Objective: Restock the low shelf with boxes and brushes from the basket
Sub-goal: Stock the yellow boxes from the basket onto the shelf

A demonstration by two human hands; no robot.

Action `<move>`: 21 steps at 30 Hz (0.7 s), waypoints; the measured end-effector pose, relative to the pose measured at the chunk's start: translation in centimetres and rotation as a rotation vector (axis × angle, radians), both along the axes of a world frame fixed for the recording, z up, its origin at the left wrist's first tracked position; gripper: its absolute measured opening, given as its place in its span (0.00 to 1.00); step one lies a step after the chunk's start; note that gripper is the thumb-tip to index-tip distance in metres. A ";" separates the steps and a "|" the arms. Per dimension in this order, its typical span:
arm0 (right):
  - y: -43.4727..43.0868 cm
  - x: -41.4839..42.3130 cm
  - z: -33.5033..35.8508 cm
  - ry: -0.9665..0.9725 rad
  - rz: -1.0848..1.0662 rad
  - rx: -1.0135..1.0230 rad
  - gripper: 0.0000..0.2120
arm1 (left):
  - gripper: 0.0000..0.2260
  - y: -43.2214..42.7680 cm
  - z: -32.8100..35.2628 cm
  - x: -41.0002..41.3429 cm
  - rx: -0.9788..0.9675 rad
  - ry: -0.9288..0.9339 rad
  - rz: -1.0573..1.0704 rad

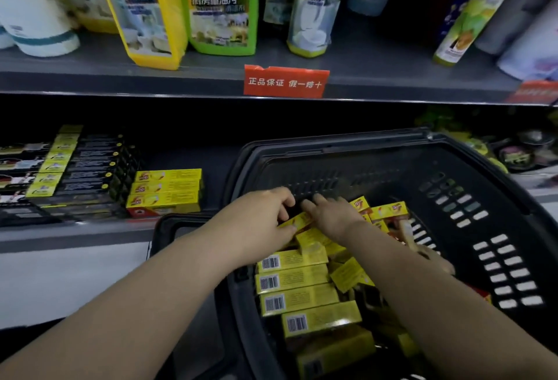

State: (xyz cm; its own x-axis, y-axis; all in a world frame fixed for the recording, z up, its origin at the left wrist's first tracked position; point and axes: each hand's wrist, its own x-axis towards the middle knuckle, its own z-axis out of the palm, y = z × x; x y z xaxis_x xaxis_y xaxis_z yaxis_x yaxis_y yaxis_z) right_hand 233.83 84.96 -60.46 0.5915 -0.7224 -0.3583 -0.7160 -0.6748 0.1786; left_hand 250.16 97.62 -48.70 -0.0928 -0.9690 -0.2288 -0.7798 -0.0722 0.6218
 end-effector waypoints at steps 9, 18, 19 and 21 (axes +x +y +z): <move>2.6 -5.5 13.7 -0.835 -0.161 0.676 0.17 | 0.38 -0.1 -0.2 -0.9 0.107 0.063 0.003; 0.8 -7.4 5.0 -0.337 -0.625 0.252 0.29 | 0.12 0.6 -0.4 -2.8 0.355 0.625 0.300; 0.8 -8.4 2.9 -0.162 -0.739 0.231 0.35 | 0.09 0.6 -0.5 -2.9 0.366 0.652 0.307; 1.0 -10.2 -0.3 -0.129 -0.926 0.271 0.41 | 0.06 0.6 -0.7 -3.1 0.374 0.693 0.319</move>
